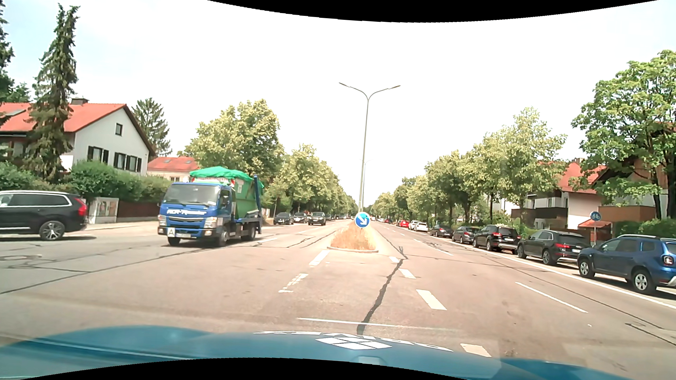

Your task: Follow the waypoints while adhering to traffic rules and regulations

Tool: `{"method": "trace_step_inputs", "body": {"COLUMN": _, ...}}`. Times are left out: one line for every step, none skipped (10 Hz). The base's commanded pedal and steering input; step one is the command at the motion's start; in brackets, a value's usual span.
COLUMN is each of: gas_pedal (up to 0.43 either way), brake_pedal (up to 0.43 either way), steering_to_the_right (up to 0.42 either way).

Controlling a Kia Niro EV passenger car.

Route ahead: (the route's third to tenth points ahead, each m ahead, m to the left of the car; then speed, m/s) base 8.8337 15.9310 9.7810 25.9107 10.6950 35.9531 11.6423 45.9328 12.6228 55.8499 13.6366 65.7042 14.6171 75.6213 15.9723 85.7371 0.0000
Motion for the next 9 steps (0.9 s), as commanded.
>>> {"method": "trace_step_inputs", "body": {"gas_pedal": 0.059, "brake_pedal": 0.000, "steering_to_the_right": -0.003}}
{"method": "trace_step_inputs", "body": {"gas_pedal": 0.130, "brake_pedal": 0.000, "steering_to_the_right": -0.003}}
{"method": "trace_step_inputs", "body": {"gas_pedal": 0.130, "brake_pedal": 0.000, "steering_to_the_right": -0.003}}
{"method": "trace_step_inputs", "body": {"gas_pedal": 0.130, "brake_pedal": 0.000, "steering_to_the_right": -0.004}}
{"method": "trace_step_inputs", "body": {"gas_pedal": 0.130, "brake_pedal": 0.000, "steering_to_the_right": -0.004}}
{"method": "trace_step_inputs", "body": {"gas_pedal": 0.130, "brake_pedal": 0.000, "steering_to_the_right": -0.004}}
{"method": "trace_step_inputs", "body": {"gas_pedal": 0.130, "brake_pedal": 0.000, "steering_to_the_right": -0.004}}
{"method": "trace_step_inputs", "body": {"gas_pedal": 0.130, "brake_pedal": 0.000, "steering_to_the_right": -0.004}}
{"method": "trace_step_inputs", "body": {"gas_pedal": 0.130, "brake_pedal": 0.000, "steering_to_the_right": -0.004}}
